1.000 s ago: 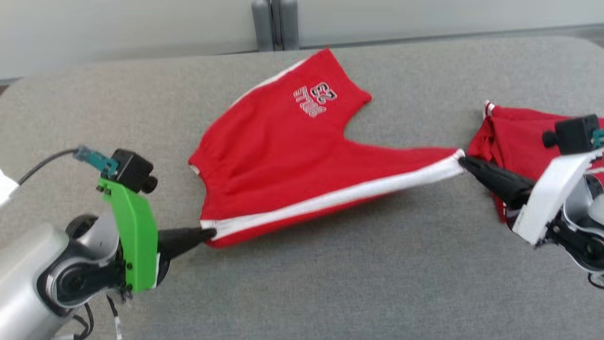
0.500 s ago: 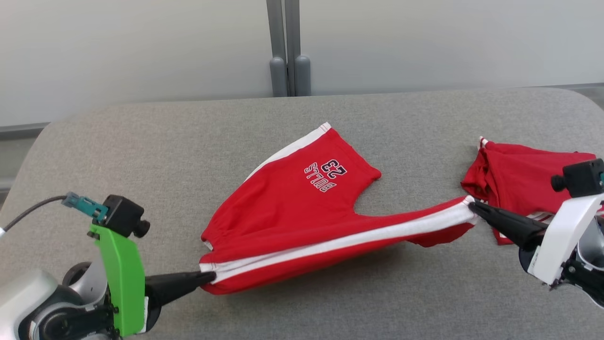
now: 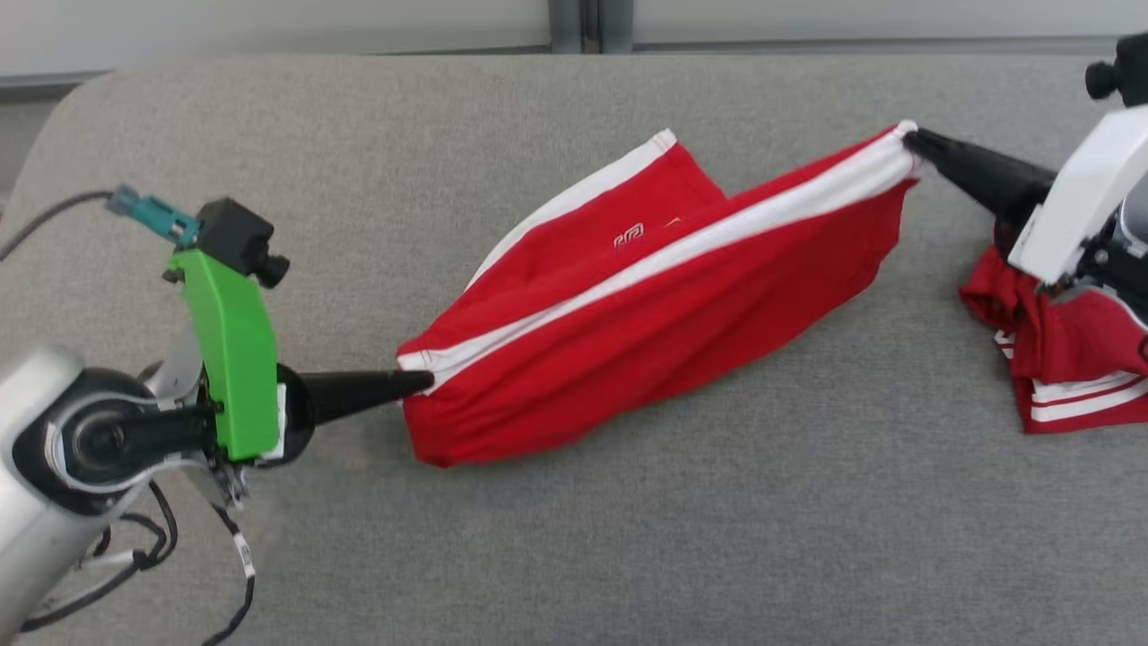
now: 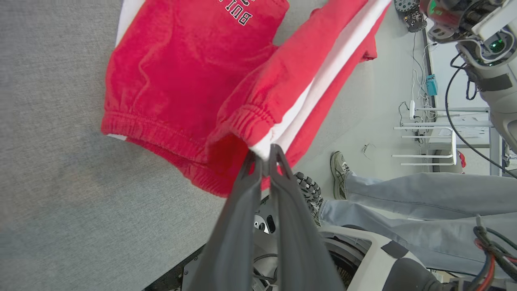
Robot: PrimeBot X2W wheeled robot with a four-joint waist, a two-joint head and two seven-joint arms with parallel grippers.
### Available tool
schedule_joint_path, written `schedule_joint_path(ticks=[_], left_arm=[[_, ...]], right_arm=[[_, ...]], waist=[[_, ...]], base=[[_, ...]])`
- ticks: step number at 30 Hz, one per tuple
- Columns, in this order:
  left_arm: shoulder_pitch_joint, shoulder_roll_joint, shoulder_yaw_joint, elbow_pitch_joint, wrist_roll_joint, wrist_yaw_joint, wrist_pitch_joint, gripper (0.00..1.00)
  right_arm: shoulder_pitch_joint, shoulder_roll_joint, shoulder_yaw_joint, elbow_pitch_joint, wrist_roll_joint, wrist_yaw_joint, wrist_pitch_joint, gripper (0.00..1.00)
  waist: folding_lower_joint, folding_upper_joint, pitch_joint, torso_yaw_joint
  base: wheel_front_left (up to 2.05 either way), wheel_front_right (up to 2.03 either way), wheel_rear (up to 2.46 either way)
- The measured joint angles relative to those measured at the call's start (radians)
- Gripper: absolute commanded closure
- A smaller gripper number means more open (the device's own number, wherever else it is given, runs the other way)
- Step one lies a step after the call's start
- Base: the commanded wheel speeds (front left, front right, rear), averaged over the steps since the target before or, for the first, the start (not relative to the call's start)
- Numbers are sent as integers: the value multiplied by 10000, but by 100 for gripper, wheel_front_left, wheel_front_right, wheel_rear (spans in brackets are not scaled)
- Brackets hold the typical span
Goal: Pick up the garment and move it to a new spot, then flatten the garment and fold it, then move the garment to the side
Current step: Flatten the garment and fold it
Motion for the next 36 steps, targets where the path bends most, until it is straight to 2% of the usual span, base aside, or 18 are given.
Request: schedule_joint_path(ticks=[4, 9, 16, 28, 29, 30, 31, 32, 36], left_arm=[[-612, -366, 182, 389, -173, 113, 290, 100], [-1220, -727, 378, 888, -217, 35, 393, 100], [-1615, -1116, 428, 1392, -117, 81, 401, 100], [-1714, -1152, 520, 1875, -81, 77, 389, 100], [-1745, -1168, 522, 1935, -35, 77, 366, 93], [-1753, -1195, 543, 1996, -2, 75, 282, 64], [-1756, -1212, 550, 2033, 48, 73, 253, 17], [-1758, -1239, 537, 2080, 63, 40, 253, 0], [-1760, -1256, 445, 2282, 253, 25, 270, 0]], right_arm=[[-915, 418, -117, 677, -186, 0, 606, 100], [-1935, 786, -198, 1476, -418, -2, 1218, 100], [-2790, 1310, -100, 2416, -631, -2, 1875, 100], [-3126, 1791, 169, 2918, -903, -2, 1929, 100], [-3164, 1825, 178, 2945, -924, -2, 1862, 100], [-3200, 1871, 190, 2974, -942, -2, 1829, 66], [-3213, 1914, 190, 2997, -955, -2, 1762, 0], [-3210, 1975, 198, 3009, -953, -2, 1718, 0], [-3094, 2080, 199, 2834, -976, -4, 1114, 0]], waist=[[0, 0, 778, 262], [1, 0, 1672, 652], [1, 0, 2680, 1191], [1, 0, 3551, 1695], [1, 0, 3593, 1706], [1, 0, 3629, 1714], [1, 0, 3649, 1716], [2, 0, 3653, 1714], [1, 0, 3477, 1697]], base=[[0, 0, 0], [0, 0, 0], [0, 0, 0], [0, 0, 0], [0, 0, 0], [0, 0, 0], [0, 0, 0], [0, 0, 0], [0, 0, 0]])
